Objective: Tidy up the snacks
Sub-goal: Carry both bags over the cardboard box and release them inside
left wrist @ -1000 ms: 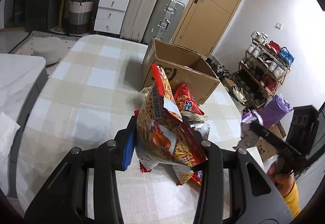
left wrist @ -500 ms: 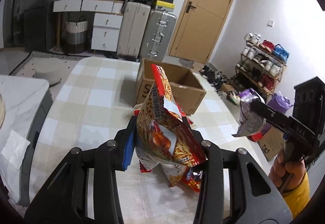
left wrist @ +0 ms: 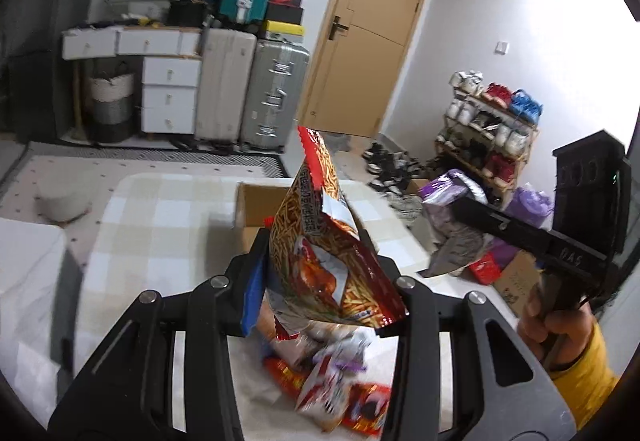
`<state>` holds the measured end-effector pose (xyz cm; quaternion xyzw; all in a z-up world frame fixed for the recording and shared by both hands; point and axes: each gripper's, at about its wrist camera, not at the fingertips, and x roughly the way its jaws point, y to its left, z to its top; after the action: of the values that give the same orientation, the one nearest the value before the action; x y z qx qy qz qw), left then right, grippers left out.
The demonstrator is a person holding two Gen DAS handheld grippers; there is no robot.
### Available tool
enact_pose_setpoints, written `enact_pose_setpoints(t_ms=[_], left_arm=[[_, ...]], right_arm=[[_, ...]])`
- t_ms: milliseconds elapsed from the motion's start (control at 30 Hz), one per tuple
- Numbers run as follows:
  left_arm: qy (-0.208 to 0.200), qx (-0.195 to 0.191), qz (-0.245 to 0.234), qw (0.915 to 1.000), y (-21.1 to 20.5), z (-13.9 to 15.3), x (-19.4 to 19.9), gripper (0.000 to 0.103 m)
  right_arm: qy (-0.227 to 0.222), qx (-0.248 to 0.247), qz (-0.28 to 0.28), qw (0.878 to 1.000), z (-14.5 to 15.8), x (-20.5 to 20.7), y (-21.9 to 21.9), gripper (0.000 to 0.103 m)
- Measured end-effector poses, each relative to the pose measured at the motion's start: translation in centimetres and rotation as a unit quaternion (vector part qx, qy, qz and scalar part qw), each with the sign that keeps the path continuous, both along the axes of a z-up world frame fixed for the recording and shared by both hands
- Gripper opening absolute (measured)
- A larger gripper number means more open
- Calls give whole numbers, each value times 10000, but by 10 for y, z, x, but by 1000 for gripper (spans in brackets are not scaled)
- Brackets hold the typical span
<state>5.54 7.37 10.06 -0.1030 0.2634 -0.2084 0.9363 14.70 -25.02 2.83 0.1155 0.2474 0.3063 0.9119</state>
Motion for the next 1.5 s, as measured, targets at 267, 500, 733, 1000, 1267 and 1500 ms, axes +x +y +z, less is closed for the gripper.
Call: enact_pose_setpoints(t_ms=[267, 500, 733, 1000, 1267, 1500], left_arm=[[504, 131, -186, 9985, -26, 5, 80, 37], [1151, 285, -167, 9928, -45, -30, 137, 38], [1528, 368, -117, 9875, -61, -76, 203, 38], [1863, 429, -53, 9815, -69, -122, 263, 38], [2001, 522, -85, 9783, -78, -168, 301, 38], [2104, 699, -54, 9751, -88, -187, 314, 41]], right_arm=[[415, -191, -171, 9988, -13, 81, 5, 39], [650, -414, -388, 9963, -46, 130, 9, 39], [1048, -400, -494, 9925, -79, 176, 5, 39], [1407, -559, -457, 9874, -109, 204, 9, 39], [1661, -566, -485, 9833, -131, 213, 7, 39], [1718, -602, -501, 9820, -137, 215, 8, 39]])
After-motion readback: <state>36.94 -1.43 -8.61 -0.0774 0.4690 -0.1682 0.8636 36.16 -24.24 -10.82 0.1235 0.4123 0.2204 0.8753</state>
